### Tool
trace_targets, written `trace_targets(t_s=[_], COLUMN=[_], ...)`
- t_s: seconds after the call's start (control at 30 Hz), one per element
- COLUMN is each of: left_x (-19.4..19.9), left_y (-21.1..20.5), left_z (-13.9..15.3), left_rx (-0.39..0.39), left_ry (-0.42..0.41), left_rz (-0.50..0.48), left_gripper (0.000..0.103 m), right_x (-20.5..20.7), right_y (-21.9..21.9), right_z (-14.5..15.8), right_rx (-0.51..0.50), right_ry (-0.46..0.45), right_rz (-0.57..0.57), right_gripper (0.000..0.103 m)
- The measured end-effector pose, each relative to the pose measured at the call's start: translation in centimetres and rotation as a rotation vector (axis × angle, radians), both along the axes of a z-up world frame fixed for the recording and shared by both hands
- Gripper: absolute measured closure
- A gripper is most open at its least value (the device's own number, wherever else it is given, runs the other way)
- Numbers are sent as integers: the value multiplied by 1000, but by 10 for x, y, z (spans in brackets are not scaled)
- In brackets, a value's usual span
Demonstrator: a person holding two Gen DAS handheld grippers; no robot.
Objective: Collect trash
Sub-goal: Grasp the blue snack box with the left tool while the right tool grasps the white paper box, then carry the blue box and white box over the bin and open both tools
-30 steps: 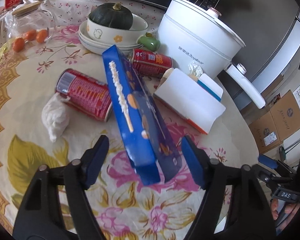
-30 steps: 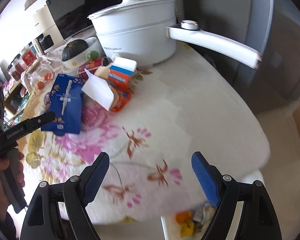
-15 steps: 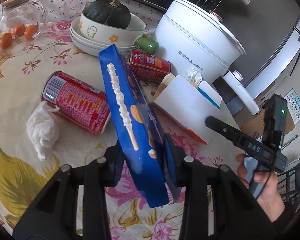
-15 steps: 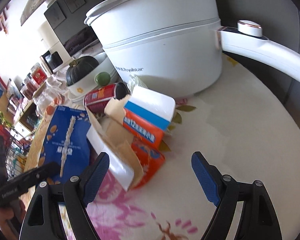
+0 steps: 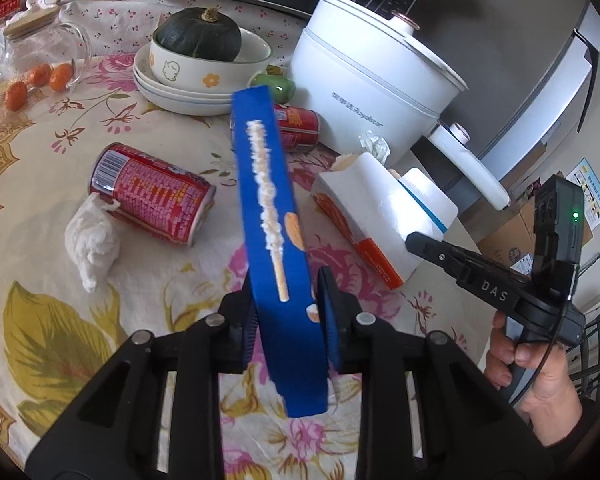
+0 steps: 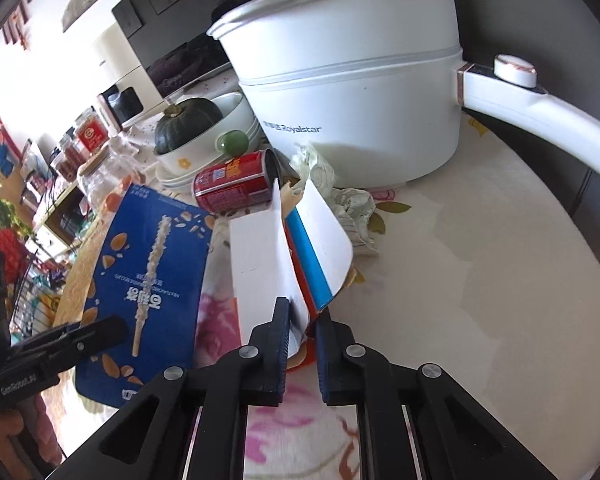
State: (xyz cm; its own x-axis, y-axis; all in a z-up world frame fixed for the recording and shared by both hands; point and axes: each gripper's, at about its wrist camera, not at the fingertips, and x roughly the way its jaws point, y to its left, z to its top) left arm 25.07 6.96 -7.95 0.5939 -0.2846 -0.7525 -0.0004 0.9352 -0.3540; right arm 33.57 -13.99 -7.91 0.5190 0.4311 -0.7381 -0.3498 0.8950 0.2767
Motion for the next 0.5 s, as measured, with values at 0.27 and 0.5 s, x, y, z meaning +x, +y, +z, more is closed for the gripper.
trace_targets(t_s=[0.27,0.5], left_x=[-38,-77], left_y=[-26,-33], left_z=[16,32], left_rx=[68,42], left_ry=[16,4], left_rz=[-57,-53], left_gripper=[78,78], right_x=[-57,-107], right_y=[-22,-38], right_z=[35,59], right_rx=[-18,6], right_ry=[-21,-46], right_rz=[-4,-4], right_gripper=[97,97])
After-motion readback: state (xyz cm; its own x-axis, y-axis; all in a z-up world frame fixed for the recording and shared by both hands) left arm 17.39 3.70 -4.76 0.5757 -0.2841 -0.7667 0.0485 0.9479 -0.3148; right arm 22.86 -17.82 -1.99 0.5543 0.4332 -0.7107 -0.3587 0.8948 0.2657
